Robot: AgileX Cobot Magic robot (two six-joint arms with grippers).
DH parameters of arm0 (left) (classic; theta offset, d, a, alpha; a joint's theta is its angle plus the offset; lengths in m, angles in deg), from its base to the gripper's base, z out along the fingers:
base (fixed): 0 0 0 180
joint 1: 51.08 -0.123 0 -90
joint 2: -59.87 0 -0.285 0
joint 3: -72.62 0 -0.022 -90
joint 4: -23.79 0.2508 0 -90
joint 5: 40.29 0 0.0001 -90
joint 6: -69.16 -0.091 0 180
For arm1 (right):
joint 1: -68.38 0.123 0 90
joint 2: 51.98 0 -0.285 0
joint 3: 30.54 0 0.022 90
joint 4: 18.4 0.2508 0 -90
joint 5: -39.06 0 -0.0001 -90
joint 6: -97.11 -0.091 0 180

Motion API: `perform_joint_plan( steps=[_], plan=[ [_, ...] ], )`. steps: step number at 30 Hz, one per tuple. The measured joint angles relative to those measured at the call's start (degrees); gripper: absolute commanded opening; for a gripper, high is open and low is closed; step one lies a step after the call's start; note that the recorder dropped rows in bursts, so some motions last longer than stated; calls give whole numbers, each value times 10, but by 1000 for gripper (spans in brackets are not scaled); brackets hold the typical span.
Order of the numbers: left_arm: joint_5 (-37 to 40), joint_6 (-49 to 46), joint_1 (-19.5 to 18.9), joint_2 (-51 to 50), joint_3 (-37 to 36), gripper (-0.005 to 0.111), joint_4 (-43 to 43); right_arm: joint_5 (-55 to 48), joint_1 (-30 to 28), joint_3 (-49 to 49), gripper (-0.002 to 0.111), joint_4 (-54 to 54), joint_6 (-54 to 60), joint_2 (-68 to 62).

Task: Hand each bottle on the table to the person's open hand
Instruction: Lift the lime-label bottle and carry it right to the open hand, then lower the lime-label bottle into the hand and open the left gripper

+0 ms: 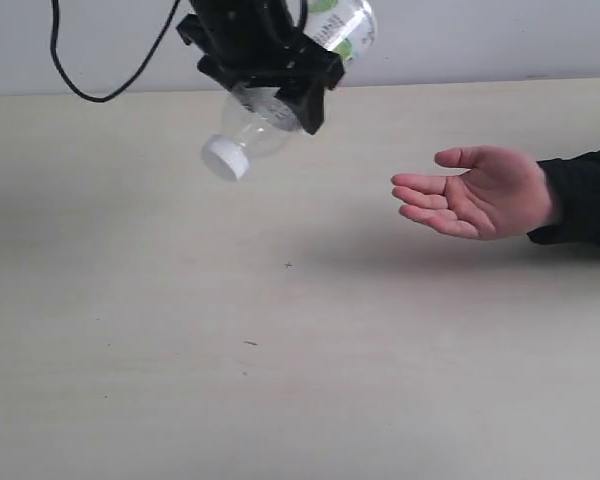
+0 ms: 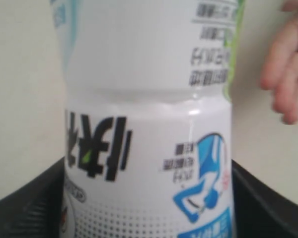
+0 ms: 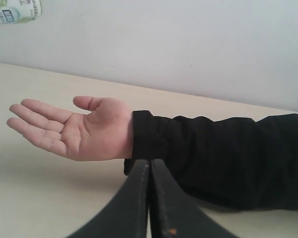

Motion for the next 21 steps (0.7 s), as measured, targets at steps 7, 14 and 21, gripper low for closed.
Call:
perform_joint_plan(
  steps=[7,14,21],
  plan=[
    [-34,219,116,0,-1,0,-17,0,0,0,0,0,0,0],
    [-175,381,170,-23,-1,0,-74,0,0,0,0,0,0,0],
    [-209,437,172,-66,-1,0,-85,0,0,0,0,0,0,0]
  ],
)
